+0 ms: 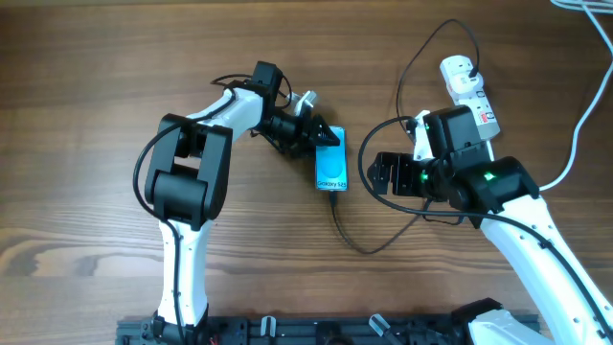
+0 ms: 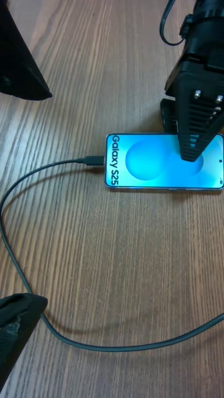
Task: Plug charger to phone and switch on socket
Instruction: 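Hold the phone down on the table, then open the left gripper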
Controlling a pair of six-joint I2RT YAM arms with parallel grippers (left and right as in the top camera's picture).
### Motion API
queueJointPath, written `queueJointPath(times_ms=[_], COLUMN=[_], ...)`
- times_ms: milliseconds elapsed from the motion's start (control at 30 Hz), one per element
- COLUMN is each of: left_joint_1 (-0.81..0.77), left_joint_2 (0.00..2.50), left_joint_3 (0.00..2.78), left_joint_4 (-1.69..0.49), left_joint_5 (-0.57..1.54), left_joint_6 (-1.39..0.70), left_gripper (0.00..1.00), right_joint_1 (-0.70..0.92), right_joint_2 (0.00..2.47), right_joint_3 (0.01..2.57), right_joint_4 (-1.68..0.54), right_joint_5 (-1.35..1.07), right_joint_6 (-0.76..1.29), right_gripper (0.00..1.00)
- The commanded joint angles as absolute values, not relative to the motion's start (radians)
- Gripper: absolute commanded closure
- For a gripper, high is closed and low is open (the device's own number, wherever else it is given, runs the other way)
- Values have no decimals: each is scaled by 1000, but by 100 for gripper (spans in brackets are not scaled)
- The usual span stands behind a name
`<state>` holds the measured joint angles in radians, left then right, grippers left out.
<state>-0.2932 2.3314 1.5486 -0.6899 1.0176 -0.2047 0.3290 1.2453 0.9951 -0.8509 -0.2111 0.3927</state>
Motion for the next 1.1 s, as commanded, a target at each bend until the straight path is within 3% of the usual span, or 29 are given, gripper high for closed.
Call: queueJointPath(times_ms=[0, 967, 1067], left_joint_1=[-256, -230, -230], left_joint_2=[2407, 2407, 2407], left_joint_3=[1504, 1505, 1505], left_joint_4=[-712, -778, -775], left_joint_5=[735, 713, 722], left_joint_6=[-241, -274, -274], left_gripper=[46, 44, 27], right_joint_1=[328, 327, 327], right_joint_2=[1253, 1253, 1253], right_joint_3=[987, 987, 987], right_joint_4=[-845, -823, -813], right_joint_5=[-185, -171, -171], right_joint_6=[403, 393, 396], right_gripper=[0, 0, 1])
